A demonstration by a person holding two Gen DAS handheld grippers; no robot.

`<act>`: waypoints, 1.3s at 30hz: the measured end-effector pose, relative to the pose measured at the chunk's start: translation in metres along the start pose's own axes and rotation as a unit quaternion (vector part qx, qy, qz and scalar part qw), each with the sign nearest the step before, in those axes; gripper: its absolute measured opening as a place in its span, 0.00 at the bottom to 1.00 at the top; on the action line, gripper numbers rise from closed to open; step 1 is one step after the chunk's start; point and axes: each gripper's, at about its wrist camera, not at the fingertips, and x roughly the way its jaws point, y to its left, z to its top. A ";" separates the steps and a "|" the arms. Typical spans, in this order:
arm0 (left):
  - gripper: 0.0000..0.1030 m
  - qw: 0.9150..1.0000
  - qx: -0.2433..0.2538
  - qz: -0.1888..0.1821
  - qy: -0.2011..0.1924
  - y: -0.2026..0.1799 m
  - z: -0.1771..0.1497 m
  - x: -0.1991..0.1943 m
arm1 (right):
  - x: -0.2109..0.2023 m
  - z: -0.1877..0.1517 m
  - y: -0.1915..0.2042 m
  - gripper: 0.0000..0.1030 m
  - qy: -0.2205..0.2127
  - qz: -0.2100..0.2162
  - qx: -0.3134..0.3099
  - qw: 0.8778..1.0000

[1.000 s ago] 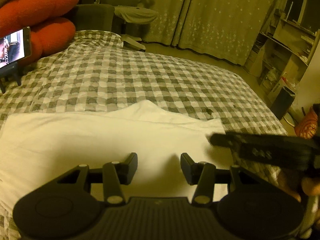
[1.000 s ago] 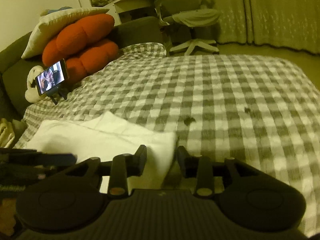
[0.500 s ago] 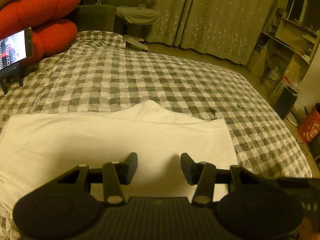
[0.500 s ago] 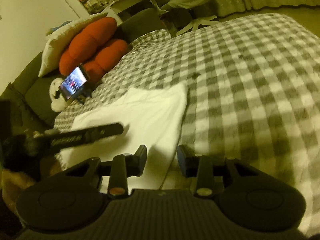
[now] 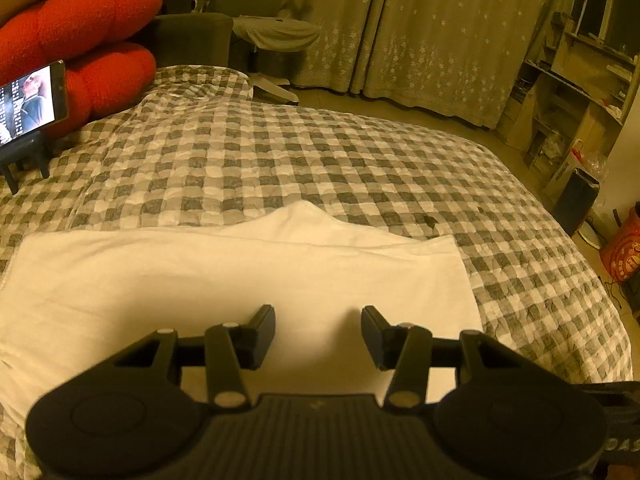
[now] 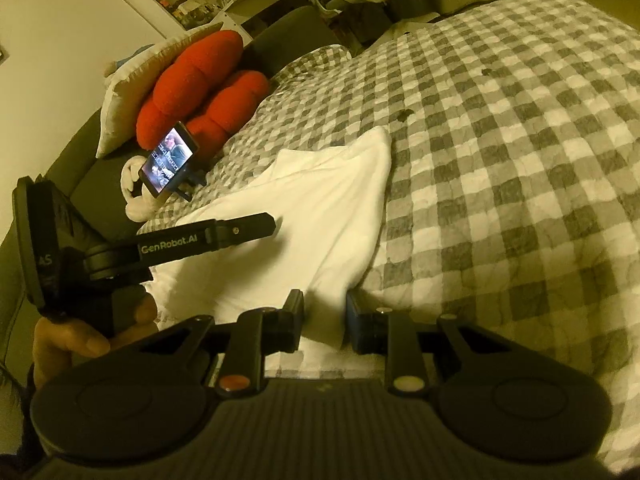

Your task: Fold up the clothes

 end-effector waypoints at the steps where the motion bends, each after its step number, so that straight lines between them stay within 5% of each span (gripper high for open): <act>1: 0.48 1.000 0.000 0.000 0.000 0.000 0.000 0.000 | 0.001 -0.001 0.002 0.15 -0.001 -0.005 -0.006 1.000; 8: 0.48 1.000 -0.001 -0.001 0.000 0.001 0.001 0.000 | 0.001 -0.001 0.011 0.12 -0.013 -0.004 -0.018 1.000; 17: 0.48 1.000 0.000 0.000 0.000 0.000 0.000 0.000 | 0.007 -0.002 0.012 0.26 -0.009 -0.001 -0.021 1.000; 19: 0.48 1.000 0.000 0.000 0.000 0.000 0.000 0.000 | 0.008 -0.003 0.014 0.26 -0.009 -0.006 -0.027 1.000; 21: 0.48 1.000 0.000 0.000 0.000 0.000 -0.001 0.000 | 0.007 -0.004 0.015 0.13 -0.012 -0.014 -0.034 0.999; 27: 0.48 1.000 0.000 -0.001 0.001 0.000 0.000 0.000 | 0.002 -0.004 0.013 0.12 -0.022 -0.014 -0.030 0.999; 35: 0.48 1.000 -0.001 -0.002 0.001 0.001 0.000 0.000 | 0.005 -0.005 0.010 0.28 -0.020 -0.006 -0.021 1.000; 37: 0.48 1.000 0.000 -0.002 0.001 0.001 0.000 0.000 | 0.005 -0.006 0.013 0.28 -0.023 -0.012 -0.030 0.999; 39: 0.48 1.000 0.001 -0.002 0.001 0.001 0.000 0.001 | 0.007 -0.007 0.015 0.15 -0.022 -0.023 -0.038 0.999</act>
